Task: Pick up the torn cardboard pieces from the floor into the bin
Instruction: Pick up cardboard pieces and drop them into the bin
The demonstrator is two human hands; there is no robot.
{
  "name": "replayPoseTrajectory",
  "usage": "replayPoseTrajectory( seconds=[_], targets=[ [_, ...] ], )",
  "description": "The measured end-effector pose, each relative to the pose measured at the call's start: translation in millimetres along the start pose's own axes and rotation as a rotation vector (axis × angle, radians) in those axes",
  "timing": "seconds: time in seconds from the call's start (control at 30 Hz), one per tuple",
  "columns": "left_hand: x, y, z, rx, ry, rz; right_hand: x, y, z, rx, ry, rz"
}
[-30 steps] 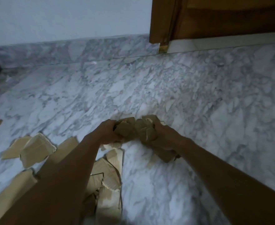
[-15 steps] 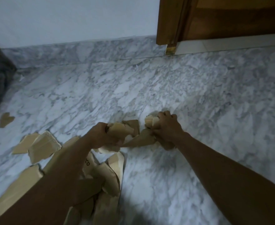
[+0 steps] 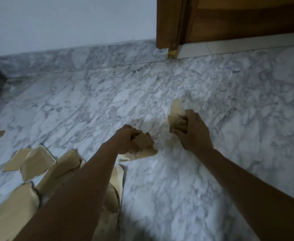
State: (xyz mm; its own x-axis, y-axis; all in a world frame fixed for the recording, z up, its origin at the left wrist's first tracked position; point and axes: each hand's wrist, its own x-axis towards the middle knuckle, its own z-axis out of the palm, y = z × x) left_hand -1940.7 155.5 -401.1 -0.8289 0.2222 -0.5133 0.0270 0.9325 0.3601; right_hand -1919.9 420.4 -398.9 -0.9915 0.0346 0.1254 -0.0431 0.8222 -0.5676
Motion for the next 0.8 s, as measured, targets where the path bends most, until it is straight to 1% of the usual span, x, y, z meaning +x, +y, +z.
replayPoseTrajectory(
  seconds=[0.07, 0.1, 0.17, 0.27, 0.3, 0.37, 0.43, 0.5, 0.57, 0.63, 0.67, 0.7, 0.77, 0.8],
  targets=[
    [-3, 0, 0, 0.011, 0.034, 0.014, -18, 11, 9, -0.148, -0.006, -0.162],
    [-7, 2, 0, 0.036, 0.053, 0.012, -27, 15, 14, -0.228, -0.033, -0.200],
    [-10, 1, 4, 0.102, 0.095, 0.009, -37, 22, 21, -0.320, -0.074, -0.211],
    [-16, 6, 5, 0.208, 0.137, -0.035, -31, 13, 15, -0.336, -0.201, -0.104],
    [-16, 8, 5, 0.172, 0.144, -0.017, -27, 10, 12, -0.336, -0.265, -0.050],
    [-19, 7, 8, -0.029, 0.164, -0.011, -22, 7, 7, -0.329, -0.344, 0.052],
    [-27, 3, 12, -0.301, 0.222, -0.098, -19, 3, 1, -0.180, -0.320, 0.185],
    [-33, -3, 10, -0.484, 0.327, -0.107, -13, -1, -4, 0.086, -0.266, 0.310],
    [-42, -7, -2, -0.572, 0.393, -0.099, -6, -8, -10, 0.248, -0.280, 0.333],
    [-50, -8, -18, -0.688, 0.433, -0.152, -1, -19, -13, 0.347, -0.317, 0.314],
    [-53, -9, -26, -0.774, 0.435, -0.173, 1, -27, -13, 0.463, -0.324, 0.326],
    [-57, -9, -32, -0.863, 0.423, -0.162, 1, -39, -14, 0.643, -0.328, 0.356],
    [-64, -3, -43, -0.986, 0.381, -0.075, 1, -63, -20, 0.945, -0.309, 0.435],
    [-66, 2, -49, -1.017, 0.357, -0.029, 2, -74, -25, 1.005, -0.271, 0.475]
  ],
)
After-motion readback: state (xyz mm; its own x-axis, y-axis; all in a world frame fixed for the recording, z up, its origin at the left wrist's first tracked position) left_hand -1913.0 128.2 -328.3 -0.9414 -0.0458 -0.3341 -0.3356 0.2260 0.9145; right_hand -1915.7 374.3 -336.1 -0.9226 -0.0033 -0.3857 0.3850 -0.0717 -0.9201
